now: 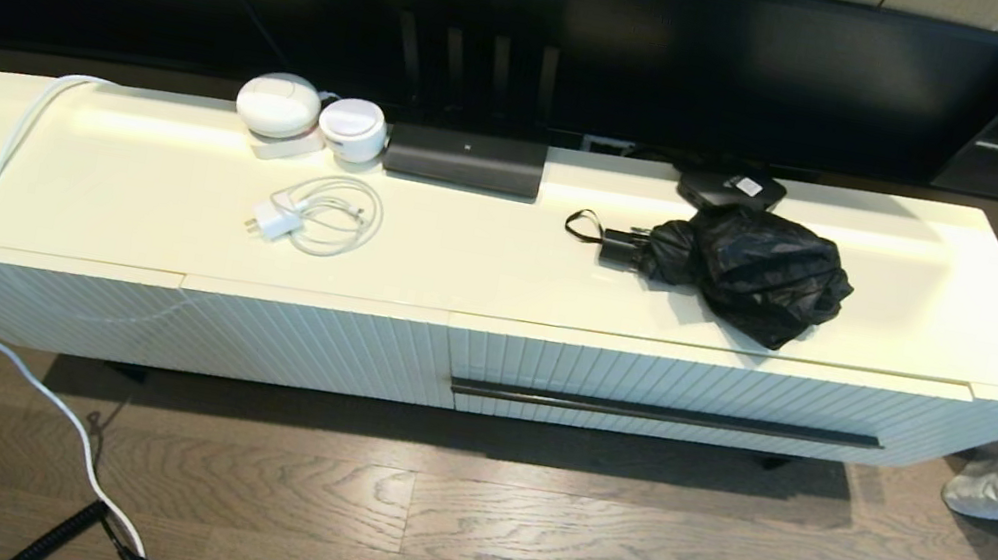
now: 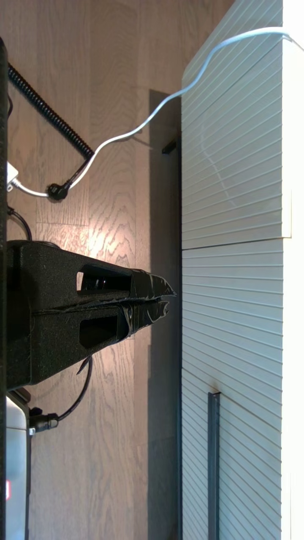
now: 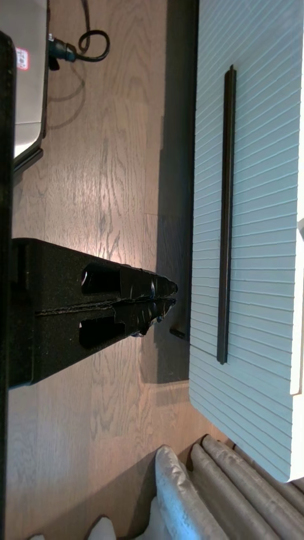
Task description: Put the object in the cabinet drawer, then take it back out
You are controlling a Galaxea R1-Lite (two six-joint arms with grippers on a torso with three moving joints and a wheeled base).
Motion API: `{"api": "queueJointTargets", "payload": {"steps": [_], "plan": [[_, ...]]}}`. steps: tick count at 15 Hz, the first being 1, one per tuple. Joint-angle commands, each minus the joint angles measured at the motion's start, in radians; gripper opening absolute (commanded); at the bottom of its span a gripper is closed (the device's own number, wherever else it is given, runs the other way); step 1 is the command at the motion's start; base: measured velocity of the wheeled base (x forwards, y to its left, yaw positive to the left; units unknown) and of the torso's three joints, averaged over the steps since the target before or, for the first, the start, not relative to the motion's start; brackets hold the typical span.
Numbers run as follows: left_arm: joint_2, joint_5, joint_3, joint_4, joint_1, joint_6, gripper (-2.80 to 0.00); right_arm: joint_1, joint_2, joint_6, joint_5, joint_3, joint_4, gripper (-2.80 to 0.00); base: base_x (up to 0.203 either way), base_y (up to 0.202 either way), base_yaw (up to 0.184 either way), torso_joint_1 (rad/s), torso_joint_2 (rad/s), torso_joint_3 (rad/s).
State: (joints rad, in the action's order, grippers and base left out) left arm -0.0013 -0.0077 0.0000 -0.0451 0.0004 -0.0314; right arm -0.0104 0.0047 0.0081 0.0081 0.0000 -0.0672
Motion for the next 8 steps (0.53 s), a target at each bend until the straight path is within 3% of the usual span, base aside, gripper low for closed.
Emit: {"api": "queueJointTargets", "payload": {"steps": [1,8], "plan": [[0.001,0.000,0.000,-0.001,0.000,-0.001,-2.80,0.000,0.005,0.003,-0.002,0.028,0.000,-2.80,0.000,0.000,0.000,0.000,0.00,0.000],[0.001,0.000,0.000,-0.001,0.000,-0.001,-2.80,0.000,0.005,0.013,-0.005,0.028,-0.003,-2.80,0.000,0.000,0.000,0.000,0.00,0.000]]}}
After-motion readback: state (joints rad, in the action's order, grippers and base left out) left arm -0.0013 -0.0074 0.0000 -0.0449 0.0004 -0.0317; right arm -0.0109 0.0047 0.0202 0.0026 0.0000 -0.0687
